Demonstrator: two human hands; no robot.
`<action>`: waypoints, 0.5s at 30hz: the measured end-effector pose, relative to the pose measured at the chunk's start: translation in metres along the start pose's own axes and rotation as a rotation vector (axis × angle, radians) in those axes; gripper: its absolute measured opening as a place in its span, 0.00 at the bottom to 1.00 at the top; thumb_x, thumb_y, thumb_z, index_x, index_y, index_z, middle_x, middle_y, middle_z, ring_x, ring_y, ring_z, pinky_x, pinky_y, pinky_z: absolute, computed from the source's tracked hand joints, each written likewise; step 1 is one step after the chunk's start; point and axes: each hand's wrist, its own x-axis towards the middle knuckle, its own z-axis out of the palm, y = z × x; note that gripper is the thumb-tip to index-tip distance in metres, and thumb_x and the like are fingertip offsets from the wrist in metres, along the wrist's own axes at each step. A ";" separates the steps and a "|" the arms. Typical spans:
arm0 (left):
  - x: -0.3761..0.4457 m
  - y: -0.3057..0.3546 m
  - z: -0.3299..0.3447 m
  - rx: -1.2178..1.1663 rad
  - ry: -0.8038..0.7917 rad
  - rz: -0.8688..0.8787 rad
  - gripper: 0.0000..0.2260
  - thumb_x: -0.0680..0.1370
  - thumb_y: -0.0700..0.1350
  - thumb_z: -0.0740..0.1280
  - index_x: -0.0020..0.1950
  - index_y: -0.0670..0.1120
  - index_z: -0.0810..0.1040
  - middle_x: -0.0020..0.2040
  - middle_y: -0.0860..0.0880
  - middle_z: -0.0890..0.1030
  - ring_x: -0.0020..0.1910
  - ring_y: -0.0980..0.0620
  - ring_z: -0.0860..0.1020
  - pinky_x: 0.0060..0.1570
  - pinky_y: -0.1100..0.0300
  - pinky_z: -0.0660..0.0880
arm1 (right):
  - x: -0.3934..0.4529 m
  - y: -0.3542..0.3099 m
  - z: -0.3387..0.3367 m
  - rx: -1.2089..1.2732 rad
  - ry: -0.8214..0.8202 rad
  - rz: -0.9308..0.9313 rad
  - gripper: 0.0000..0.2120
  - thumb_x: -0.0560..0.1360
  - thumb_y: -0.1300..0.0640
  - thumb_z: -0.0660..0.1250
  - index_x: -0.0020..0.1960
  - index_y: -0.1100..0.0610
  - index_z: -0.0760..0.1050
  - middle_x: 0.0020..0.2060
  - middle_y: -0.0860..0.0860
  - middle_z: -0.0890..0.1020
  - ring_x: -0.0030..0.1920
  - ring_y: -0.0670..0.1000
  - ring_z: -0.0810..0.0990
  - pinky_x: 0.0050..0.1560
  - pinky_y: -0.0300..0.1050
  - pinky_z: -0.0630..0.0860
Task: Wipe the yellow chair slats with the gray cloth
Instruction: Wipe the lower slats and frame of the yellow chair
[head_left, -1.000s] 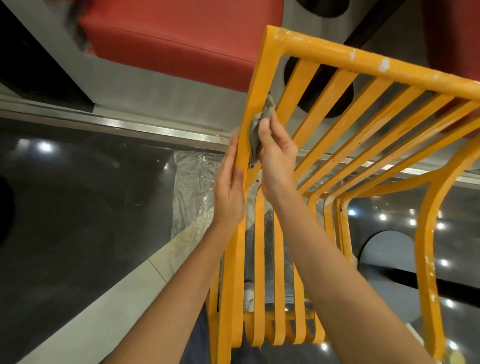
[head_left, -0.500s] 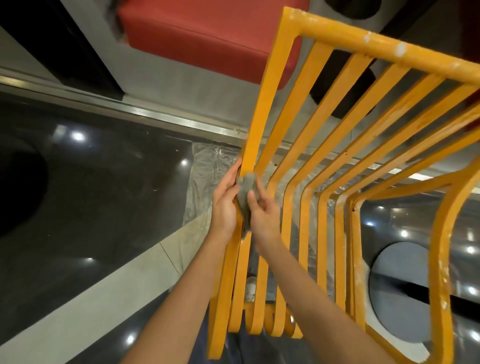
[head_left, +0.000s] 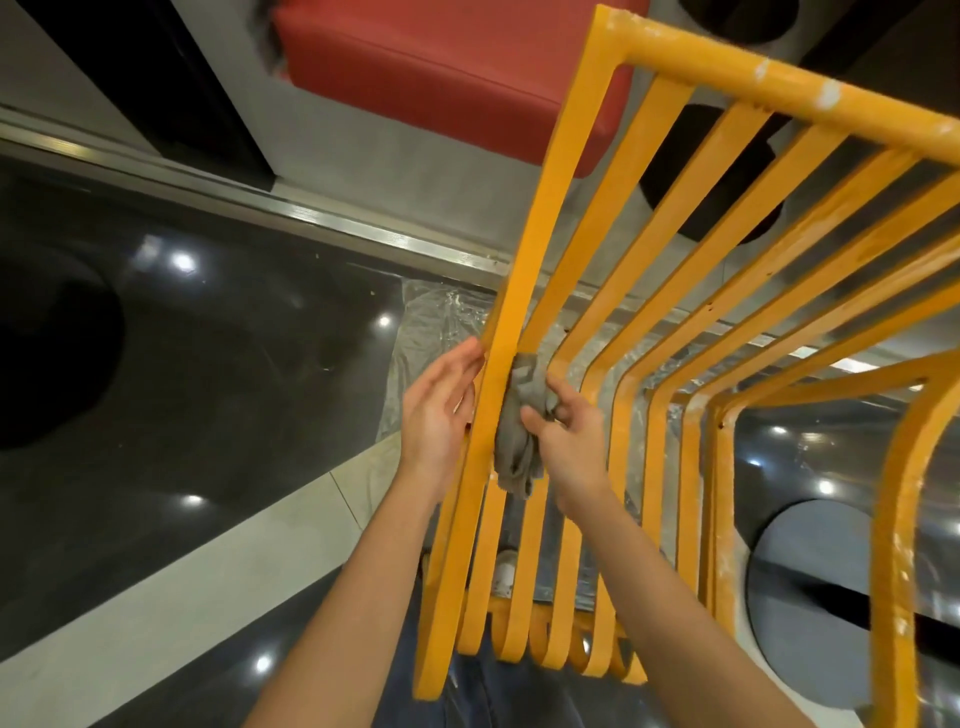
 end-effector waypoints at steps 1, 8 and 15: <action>-0.003 0.002 -0.004 0.001 0.000 0.004 0.14 0.83 0.37 0.57 0.66 0.37 0.75 0.62 0.42 0.81 0.64 0.48 0.78 0.59 0.61 0.76 | -0.002 -0.004 -0.008 0.122 0.001 0.064 0.22 0.79 0.69 0.65 0.70 0.55 0.72 0.51 0.48 0.84 0.56 0.51 0.83 0.57 0.47 0.80; -0.025 0.019 0.007 -0.317 -0.055 -0.230 0.23 0.78 0.55 0.60 0.61 0.39 0.80 0.54 0.41 0.83 0.50 0.46 0.83 0.52 0.53 0.81 | -0.019 -0.052 -0.002 0.545 -0.462 0.154 0.20 0.76 0.61 0.64 0.68 0.61 0.73 0.58 0.56 0.82 0.59 0.54 0.81 0.63 0.56 0.77; 0.004 0.044 0.018 -0.274 -0.006 -0.207 0.21 0.79 0.45 0.63 0.70 0.38 0.73 0.63 0.37 0.78 0.58 0.42 0.80 0.56 0.50 0.79 | 0.005 -0.070 0.011 -0.163 -0.196 -0.417 0.16 0.79 0.59 0.68 0.65 0.47 0.75 0.54 0.45 0.79 0.48 0.39 0.77 0.49 0.33 0.76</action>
